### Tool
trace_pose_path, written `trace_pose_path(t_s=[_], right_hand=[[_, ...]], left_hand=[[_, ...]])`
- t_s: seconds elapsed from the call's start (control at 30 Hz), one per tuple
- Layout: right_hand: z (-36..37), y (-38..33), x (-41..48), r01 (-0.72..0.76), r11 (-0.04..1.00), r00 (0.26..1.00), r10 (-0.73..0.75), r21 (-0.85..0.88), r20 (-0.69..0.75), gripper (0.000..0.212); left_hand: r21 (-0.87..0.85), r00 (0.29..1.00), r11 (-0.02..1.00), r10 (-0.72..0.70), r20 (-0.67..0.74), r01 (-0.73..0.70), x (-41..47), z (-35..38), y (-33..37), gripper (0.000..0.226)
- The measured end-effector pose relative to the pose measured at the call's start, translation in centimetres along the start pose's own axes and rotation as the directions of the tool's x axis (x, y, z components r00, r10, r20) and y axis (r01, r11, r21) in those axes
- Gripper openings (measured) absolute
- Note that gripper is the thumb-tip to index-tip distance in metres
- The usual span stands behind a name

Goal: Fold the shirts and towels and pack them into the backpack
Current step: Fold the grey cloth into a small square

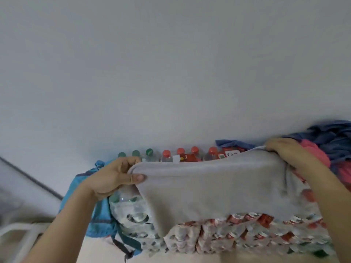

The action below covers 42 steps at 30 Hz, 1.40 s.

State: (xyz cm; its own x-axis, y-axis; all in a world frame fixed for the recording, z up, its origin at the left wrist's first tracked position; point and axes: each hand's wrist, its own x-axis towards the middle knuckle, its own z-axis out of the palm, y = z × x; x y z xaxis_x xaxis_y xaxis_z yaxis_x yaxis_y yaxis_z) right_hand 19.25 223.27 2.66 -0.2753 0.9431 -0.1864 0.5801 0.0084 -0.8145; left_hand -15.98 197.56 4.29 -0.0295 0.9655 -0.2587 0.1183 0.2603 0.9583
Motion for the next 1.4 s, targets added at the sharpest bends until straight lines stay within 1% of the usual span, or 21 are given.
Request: trace_pose_path(t_s=[0.03, 0.1, 0.17, 0.2, 0.3, 0.4, 0.5, 0.57, 0.67, 0.73, 0.8, 0.83, 0.9, 0.97, 1.03, 1.07, 1.13, 1.2, 1.27, 1.33, 1.4], right_hand=[[0.5, -0.2, -0.2, -0.011, 0.999, 0.994, 0.007, 0.04, 0.108, 0.011], [1.4, -0.6, -0.4, -0.009, 0.998, 0.959, -0.008, 0.058, 0.284, 0.013], [2.5, -0.9, 0.1, -0.031, 0.994, 0.934, -0.01, 0.107, 0.357, 0.014], [3.3, -1.2, 0.5, -0.033, 0.99, 0.941, -0.014, 0.134, 0.339, 0.014], [5.9, -1.8, 2.9, 0.035, 0.995, 0.991, -0.047, 0.097, 0.123, 0.011], [9.8, -2.3, 4.9, 0.125, 0.992, 0.976, -0.129, -0.035, -0.173, 0.011], [14.4, -2.0, 6.1, 0.157, 0.98, 0.907, -0.191, -0.119, -0.376, 0.015], [17.3, -1.5, 6.2, 0.176, 0.969, 0.884, -0.233, -0.172, -0.406, 0.029], [20.4, -1.5, 5.7, 0.25, 0.919, 0.813, -0.371, -0.305, -0.449, 0.045], [23.0, -3.1, 4.4, 0.308, 0.866, 0.799, -0.46, -0.394, -0.386, 0.045], [26.8, -5.4, 2.9, 0.458, 0.771, 0.787, -0.583, -0.442, -0.201, 0.039], [29.0, -6.4, 2.3, 0.525, 0.752, 0.789, -0.606, -0.398, -0.104, 0.037], [33.4, -8.7, 1.5, 0.591, 0.753, 0.798, -0.599, -0.289, 0.068, 0.037], [36.7, -11.1, 1.2, 0.6, 0.751, 0.8, -0.555, -0.277, 0.228, 0.037], [39.1, -12.7, 1.6, 0.592, 0.741, 0.799, -0.488, -0.316, 0.352, 0.042], [40.0, -13.4, 1.9, 0.585, 0.736, 0.8, -0.454, -0.341, 0.392, 0.044], [41.6, -14.4, 2.7, 0.57, 0.722, 0.805, -0.395, -0.392, 0.443, 0.048], [43.0, -15.0, 3.6, 0.567, 0.699, 0.803, -0.35, -0.436, 0.483, 0.051], [44.1, -15.3, 4.6, 0.545, 0.719, 0.804, -0.302, -0.431, 0.512, 0.051], [44.9, -15.6, 5.2, 0.536, 0.738, 0.806, -0.303, -0.411, 0.508, 0.04], [45.6, -15.6, 5.4, 0.535, 0.749, 0.819, -0.347, -0.39, 0.456, 0.015]], left_hand=[[-0.084, 1.0, 0.996, 0.002, -0.027, -0.004, -1.1, -0.4, -0.6, 0.034], [-0.146, 1.0, 0.989, -0.012, -0.026, 0.008, -3.1, -1.1, -1.3, 0.031], [-0.161, 0.997, 0.986, -0.045, -0.066, 0.034, -4.5, -2.3, -1.5, 0.034], [-0.159, 0.991, 0.986, -0.064, -0.121, 0.044, -4.9, -3.2, -1.6, 0.034], [-0.077, 0.918, 0.996, -0.075, -0.391, 0.048, -4.5, -6.0, -2.3, 0.025], [-0.05, 0.746, 0.998, -0.05, -0.664, 0.022, -1.4, -8.9, -4.6, 0.018], [-0.035, 0.652, 0.996, -0.08, -0.754, 0.082, 3.1, -11.0, -7.8, 0.012], [0.033, 0.61, 0.989, -0.063, -0.79, 0.144, 6.0, -12.2, -9.6, 0.01], [0.106, 0.565, 0.971, -0.034, -0.824, 0.214, 9.1, -13.7, -11.2, 0.008], [0.145, 0.573, 0.954, -0.032, -0.819, 0.261, 10.1, -14.4, -12.2, 0.009], [0.175, 0.595, 0.939, -0.039, -0.802, 0.297, 10.4, -15.0, -13.3, 0.015], [0.19, 0.608, 0.929, -0.046, -0.793, 0.318, 10.5, -15.2, -13.6, 0.019], [0.233, 0.63, 0.911, -0.038, -0.776, 0.341, 10.3, -15.3, -13.5, 0.038], [0.318, 0.619, 0.895, 0.061, -0.783, 0.314, 9.0, -14.5, -12.9, 0.047], [0.421, 0.598, 0.856, 0.176, -0.782, 0.299, 6.0, -12.4, -12.3, 0.032], [0.454, 0.608, 0.83, 0.185, -0.772, 0.324, 4.0, -11.0, -12.3, 0.022], [0.459, 0.641, 0.781, 0.099, -0.761, 0.424, 0.1, -8.1, -13.4, 0.016], [0.388, 0.661, 0.761, -0.071, -0.747, 0.52, -2.3, -5.8, -15.1, 0.026], [0.272, 0.661, 0.792, -0.208, -0.721, 0.547, -3.2, -4.6, -16.6, 0.038], [0.139, 0.637, 0.833, -0.29, -0.714, 0.536, -3.2, -4.5, -17.3, 0.041], [0.016, 0.593, 0.844, -0.363, -0.718, 0.536, -3.2, -5.0, -17.7, 0.036]])
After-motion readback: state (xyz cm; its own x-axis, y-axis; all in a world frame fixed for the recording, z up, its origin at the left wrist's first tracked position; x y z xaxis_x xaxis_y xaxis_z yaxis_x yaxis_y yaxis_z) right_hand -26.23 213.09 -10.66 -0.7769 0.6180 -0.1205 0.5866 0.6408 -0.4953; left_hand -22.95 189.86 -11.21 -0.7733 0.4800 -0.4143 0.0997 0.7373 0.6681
